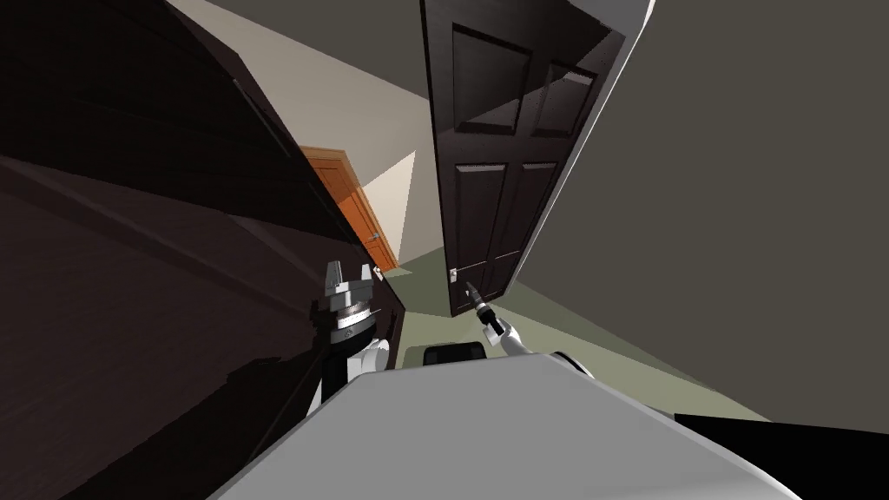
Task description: Push the door open
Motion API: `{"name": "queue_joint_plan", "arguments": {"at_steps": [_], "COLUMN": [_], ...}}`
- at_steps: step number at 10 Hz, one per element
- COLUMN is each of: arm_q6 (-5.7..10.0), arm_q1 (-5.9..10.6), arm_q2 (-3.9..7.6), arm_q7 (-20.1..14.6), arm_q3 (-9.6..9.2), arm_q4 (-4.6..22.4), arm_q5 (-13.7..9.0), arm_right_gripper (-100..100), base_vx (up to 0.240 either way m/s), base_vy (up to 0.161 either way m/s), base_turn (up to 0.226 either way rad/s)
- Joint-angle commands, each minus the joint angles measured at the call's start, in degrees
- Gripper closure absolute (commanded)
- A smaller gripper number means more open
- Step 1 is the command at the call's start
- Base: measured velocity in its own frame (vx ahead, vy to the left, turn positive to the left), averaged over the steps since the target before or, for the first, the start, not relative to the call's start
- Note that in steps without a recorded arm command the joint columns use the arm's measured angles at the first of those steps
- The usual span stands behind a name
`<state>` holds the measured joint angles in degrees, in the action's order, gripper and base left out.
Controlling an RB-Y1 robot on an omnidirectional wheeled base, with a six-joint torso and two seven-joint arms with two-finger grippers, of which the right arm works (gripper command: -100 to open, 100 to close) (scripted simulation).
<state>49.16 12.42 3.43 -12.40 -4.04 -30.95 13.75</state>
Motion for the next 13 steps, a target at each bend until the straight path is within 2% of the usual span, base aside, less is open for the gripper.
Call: {"name": "queue_joint_plan", "arguments": {"at_steps": [1, 3, 7, 12, 13], "arm_q6": [-0.29, 0.0, 0.4, 1.1, 0.97], "arm_q1": [0.37, 0.2, 0.08, -0.14, -0.12], "arm_q2": [-0.55, -0.17, -0.01, -0.84, -0.65], "arm_q7": [-0.39, 0.11, 0.61, 1.48, 1.32], "arm_q3": [-0.15, 0.12, 0.47, 1.08, 0.99], "arm_q4": [0.1, 0.23, 0.33, 0.5, 0.46], "arm_q5": [-0.05, -0.17, -0.4, -0.8, -0.74], "arm_right_gripper": [-100, -100, -100, -100, -100], "base_vx": [-0.23, -0.008, 0.174, 0.191, 0.097], "base_vy": [-0.005, 0.02, 0.051, 0.061, 0.021], "base_turn": [-0.024, 0.013, 0.023, 0.025, 0.004]}}
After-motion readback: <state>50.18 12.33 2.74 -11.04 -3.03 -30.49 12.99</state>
